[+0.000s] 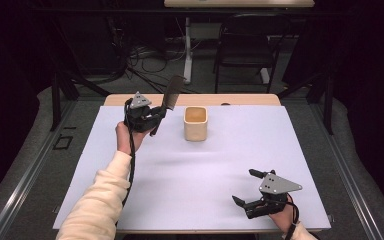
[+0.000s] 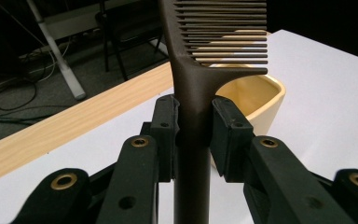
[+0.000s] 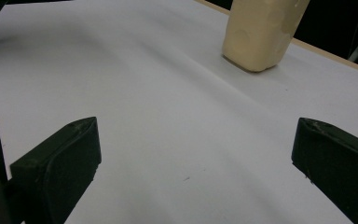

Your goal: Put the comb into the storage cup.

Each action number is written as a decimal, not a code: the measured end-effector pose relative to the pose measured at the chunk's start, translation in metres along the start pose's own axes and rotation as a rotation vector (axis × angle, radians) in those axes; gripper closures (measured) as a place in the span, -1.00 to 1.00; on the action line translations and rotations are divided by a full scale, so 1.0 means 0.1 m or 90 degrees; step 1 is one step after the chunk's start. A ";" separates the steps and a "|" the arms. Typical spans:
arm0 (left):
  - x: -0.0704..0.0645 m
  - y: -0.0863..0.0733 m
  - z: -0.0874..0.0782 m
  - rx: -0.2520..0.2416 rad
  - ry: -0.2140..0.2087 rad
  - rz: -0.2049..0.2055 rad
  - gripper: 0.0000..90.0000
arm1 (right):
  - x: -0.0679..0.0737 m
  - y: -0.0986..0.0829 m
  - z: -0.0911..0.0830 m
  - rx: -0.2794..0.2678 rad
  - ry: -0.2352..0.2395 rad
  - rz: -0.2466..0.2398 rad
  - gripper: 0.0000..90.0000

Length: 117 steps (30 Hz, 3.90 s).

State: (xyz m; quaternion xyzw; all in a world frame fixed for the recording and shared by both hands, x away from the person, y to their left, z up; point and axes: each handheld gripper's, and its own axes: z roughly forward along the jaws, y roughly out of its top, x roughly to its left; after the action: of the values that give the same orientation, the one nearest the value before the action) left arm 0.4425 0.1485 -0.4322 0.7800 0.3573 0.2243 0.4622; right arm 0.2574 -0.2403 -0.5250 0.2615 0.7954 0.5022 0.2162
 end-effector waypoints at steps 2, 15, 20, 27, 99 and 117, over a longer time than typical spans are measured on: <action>0.00 0.01 0.02 -0.001 -0.001 0.000 0.60 | 0.00 0.00 0.00 0.000 0.000 0.000 -0.98; -0.02 0.09 0.08 -0.018 0.002 -0.003 0.60 | 0.00 0.00 0.00 0.000 -0.001 0.000 -0.98; -0.03 0.13 0.10 -0.022 0.000 0.001 0.60 | 0.00 0.00 0.00 0.000 -0.001 0.000 -0.98; -0.06 0.18 0.13 -0.027 -0.002 0.006 0.60 | 0.00 0.00 0.00 0.001 0.001 0.000 -0.98; -0.31 0.47 0.46 -0.114 -0.051 0.050 0.60 | -0.01 -0.01 0.00 0.002 0.005 0.001 -0.98; -0.35 0.52 0.51 -0.134 -0.051 0.058 0.60 | -0.02 -0.01 0.00 0.005 0.005 0.000 -0.98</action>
State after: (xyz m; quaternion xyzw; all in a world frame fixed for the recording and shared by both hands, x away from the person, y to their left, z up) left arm 0.4731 0.0769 -0.4110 0.7508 0.2771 0.2498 0.5451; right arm 0.2585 -0.2416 -0.5261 0.2605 0.7980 0.5003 0.2123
